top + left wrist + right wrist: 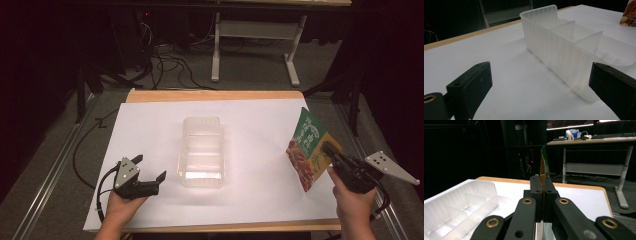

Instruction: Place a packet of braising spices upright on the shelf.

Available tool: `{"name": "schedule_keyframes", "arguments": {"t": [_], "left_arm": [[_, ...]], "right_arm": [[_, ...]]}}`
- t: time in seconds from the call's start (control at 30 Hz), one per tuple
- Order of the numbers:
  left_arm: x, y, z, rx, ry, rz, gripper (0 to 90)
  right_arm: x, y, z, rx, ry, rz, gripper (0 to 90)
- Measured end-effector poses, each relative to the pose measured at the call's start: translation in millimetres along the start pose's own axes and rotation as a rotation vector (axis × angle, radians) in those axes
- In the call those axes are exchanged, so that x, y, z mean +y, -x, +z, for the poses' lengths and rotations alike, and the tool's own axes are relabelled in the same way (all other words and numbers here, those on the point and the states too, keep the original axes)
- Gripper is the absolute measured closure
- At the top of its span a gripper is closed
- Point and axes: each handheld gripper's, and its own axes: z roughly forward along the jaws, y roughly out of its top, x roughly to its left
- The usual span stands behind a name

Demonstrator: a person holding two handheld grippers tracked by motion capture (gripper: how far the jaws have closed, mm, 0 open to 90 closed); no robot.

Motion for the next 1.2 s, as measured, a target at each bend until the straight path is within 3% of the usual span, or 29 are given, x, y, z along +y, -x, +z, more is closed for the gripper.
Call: {"name": "schedule_keyframes", "arguments": {"t": [0.6,0.9,1.2], "left_arm": [[-1.8,-2.7,-1.4,0.005,0.01,-0.021,5.2],[-1.7,-2.0,-1.6,0.003,0.011,-0.021,5.1],[-1.5,-2.5,-2.8,0.002,0.014,-0.022,5.1]], "right_arm": [[8.7,-2.7,14.8,0.026,-0.006,-0.052,90.0],[28.4,-9.5,29.9,0.073,0.002,-0.075,90.0],[36.0,-21.3,47.8,0.119,0.001,-0.082,90.0]]}}
